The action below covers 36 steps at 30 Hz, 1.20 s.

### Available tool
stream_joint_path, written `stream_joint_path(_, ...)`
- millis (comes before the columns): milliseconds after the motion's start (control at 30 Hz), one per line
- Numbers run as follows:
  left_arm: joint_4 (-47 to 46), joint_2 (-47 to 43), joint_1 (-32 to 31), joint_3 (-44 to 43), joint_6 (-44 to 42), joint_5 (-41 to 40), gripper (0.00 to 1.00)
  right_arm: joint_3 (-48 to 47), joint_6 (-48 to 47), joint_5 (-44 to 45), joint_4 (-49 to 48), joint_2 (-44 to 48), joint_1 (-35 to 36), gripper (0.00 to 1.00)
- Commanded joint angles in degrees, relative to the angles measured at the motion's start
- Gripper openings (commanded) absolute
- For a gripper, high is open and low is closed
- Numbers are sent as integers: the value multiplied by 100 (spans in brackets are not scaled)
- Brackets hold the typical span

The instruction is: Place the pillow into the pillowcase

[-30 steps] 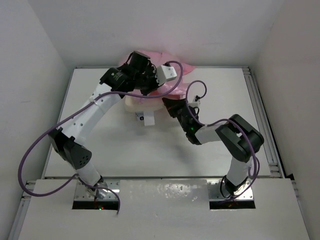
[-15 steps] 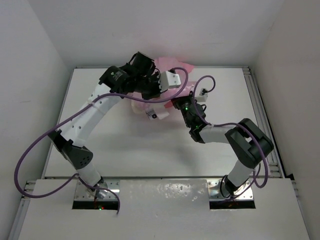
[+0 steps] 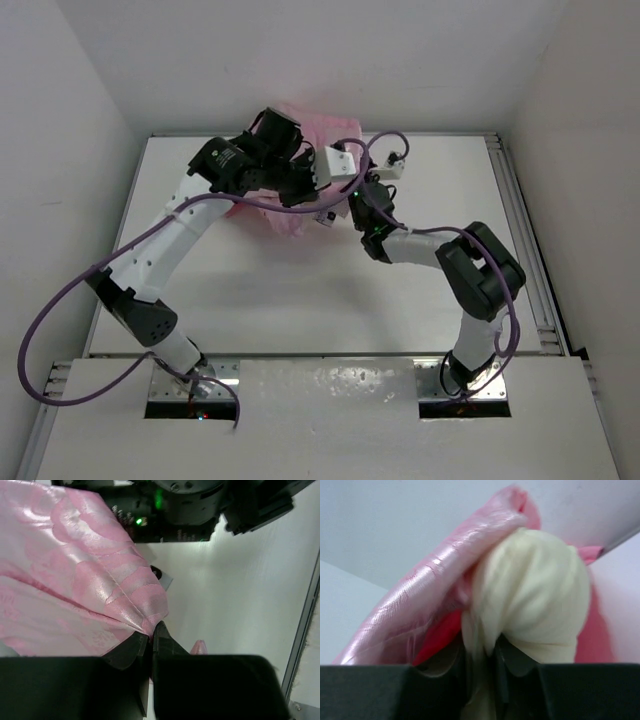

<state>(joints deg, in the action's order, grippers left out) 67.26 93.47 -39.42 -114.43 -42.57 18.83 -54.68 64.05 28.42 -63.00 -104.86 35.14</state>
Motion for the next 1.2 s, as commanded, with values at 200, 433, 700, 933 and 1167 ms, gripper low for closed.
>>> stream_joint_path(200, -1496, -602, 1075, 1081, 1118, 121, 0, 1231, -875, -1942, 1374, 1131, -707, 95)
stream_joint_path(433, -1637, -251, 1455, 133, 1374, 182, 0, 985, -3266, -3835, 4812, 2539, -1342, 99)
stream_joint_path(700, -1313, -101, 1341, 34, 1005, 367, 0, 784, -4418, -4918, 4831, 2823, -1291, 99)
stream_joint_path(933, -1242, -286, 1165, 501, 899, 393, 0, 572, -4779, -3503, 3921, 1961, -596, 99)
stream_joint_path(1167, -1075, -452, 972, 1027, 707, 552, 1, -122, -3885, -2982, 3356, 722, -428, 78)
